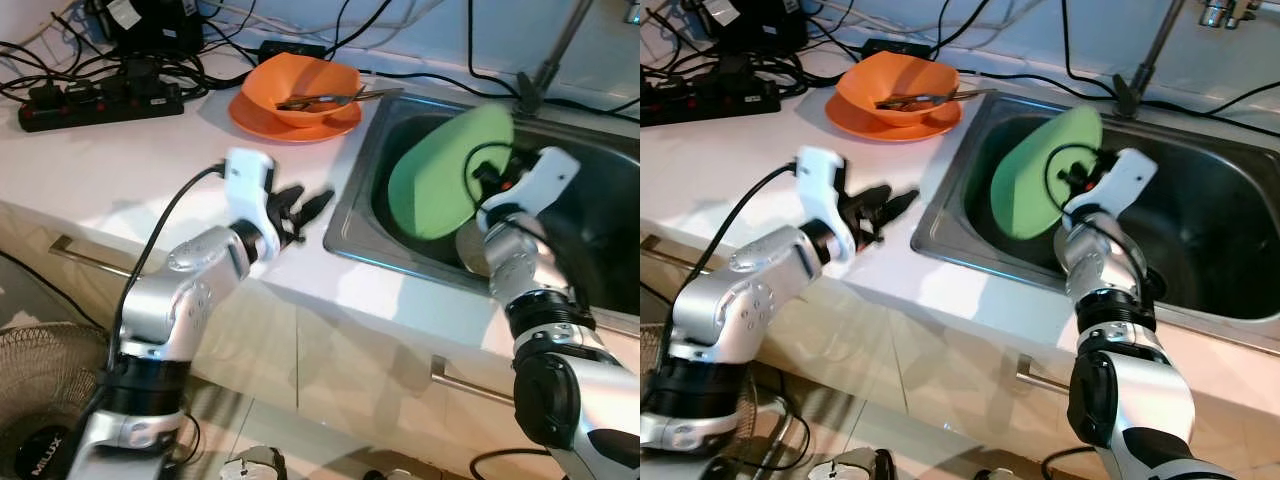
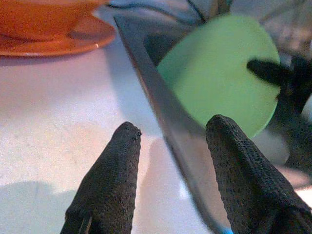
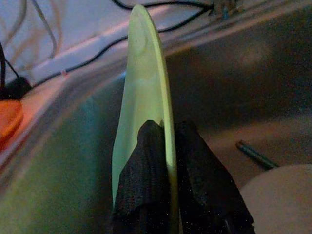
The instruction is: Kitchen organization
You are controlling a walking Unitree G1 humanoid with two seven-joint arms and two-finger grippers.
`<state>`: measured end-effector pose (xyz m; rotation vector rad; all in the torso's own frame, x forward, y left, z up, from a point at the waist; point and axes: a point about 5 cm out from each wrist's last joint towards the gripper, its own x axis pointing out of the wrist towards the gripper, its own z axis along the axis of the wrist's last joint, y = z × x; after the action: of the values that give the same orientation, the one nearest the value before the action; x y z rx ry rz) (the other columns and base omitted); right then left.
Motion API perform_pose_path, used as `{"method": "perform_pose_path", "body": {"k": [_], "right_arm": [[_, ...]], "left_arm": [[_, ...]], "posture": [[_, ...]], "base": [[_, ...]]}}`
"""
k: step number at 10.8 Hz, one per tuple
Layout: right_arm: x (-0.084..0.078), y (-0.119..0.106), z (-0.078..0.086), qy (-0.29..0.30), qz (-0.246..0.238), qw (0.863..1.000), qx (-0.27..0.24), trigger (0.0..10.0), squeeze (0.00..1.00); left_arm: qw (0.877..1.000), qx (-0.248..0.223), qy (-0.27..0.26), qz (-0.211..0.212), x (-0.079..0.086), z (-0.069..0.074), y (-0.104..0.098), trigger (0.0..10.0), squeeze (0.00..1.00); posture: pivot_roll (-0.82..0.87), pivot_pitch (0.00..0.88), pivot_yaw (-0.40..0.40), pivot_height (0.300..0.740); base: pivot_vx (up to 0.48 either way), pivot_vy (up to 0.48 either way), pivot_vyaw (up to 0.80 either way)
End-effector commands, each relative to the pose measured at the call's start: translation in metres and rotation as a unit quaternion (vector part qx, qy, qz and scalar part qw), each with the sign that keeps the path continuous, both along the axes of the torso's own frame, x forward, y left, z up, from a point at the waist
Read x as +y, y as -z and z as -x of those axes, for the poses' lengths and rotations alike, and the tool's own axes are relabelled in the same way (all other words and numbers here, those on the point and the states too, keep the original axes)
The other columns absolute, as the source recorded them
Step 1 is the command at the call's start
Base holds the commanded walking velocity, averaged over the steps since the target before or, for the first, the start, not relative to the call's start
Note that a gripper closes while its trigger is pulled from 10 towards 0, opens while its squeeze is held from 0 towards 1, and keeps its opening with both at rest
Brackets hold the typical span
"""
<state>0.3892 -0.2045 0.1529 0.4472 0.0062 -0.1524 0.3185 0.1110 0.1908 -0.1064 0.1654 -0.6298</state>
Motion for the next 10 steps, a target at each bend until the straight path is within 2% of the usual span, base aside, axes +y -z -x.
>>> {"method": "perform_pose_path", "body": {"k": [1, 2, 3, 5, 7, 8, 9, 10], "right_arm": [[0.005, -0.016, -0.006, -0.007, 0.017, 0.999, -0.028, 10.0, 0.00], [0.008, -0.013, -0.006, -0.010, 0.027, 0.999, -0.018, 10.0, 0.00], [0.009, -0.009, -0.006, -0.013, 0.029, 0.999, -0.011, 10.0, 0.00], [0.011, -0.003, -0.005, -0.018, 0.030, 0.999, 0.000, 10.0, 0.00], [0.014, 0.000, -0.005, -0.026, 0.026, 0.999, 0.002, 10.0, 0.00], [0.017, 0.001, -0.004, -0.030, 0.027, 0.999, 0.004, 10.0, 0.44], [0.018, 0.003, -0.004, -0.032, 0.031, 0.999, 0.008, 10.0, 0.53], [0.019, 0.003, -0.004, -0.032, 0.033, 0.999, 0.010, 10.0, 0.32]], "left_arm": [[0.999, -0.016, 0.022, -0.033, -0.003, 0.002, -0.003, 10.0, 0.00], [0.996, -0.027, 0.041, -0.076, -0.015, 0.006, -0.002, 10.0, 0.00], [0.994, -0.031, 0.057, -0.090, -0.024, 0.009, -0.001, 10.0, 0.00], [0.991, -0.045, 0.089, -0.094, -0.034, 0.013, -0.003, 10.0, 0.00], [0.991, -0.041, 0.088, -0.092, -0.036, 0.015, -0.002, 10.0, 0.00], [0.991, -0.040, 0.090, -0.092, -0.037, 0.015, -0.002, 10.0, 0.00], [0.991, -0.039, 0.091, -0.093, -0.037, 0.015, -0.002, 10.0, 0.00], [0.991, -0.039, 0.091, -0.094, -0.037, 0.015, -0.002, 10.0, 0.00]], "posture": [[0.14, 0.067, -0.035, 0.740], [0.14, 0.067, -0.034, 0.740], [0.14, 0.067, -0.032, 0.740], [0.14, 0.068, -0.030, 0.740], [0.14, 0.067, -0.028, 0.740], [0.14, 0.067, -0.027, 0.740], [0.14, 0.067, -0.027, 0.740], [0.14, 0.067, -0.027, 0.740]], "base": [[0.000, 0.000, 0.00], [0.000, 0.000, 0.00], [0.000, 0.000, 0.00], [0.000, 0.000, 0.00], [0.000, 0.000, 0.00], [0.000, 0.000, 0.00], [0.000, 0.000, 0.00], [0.000, 0.000, 0.00]]}}
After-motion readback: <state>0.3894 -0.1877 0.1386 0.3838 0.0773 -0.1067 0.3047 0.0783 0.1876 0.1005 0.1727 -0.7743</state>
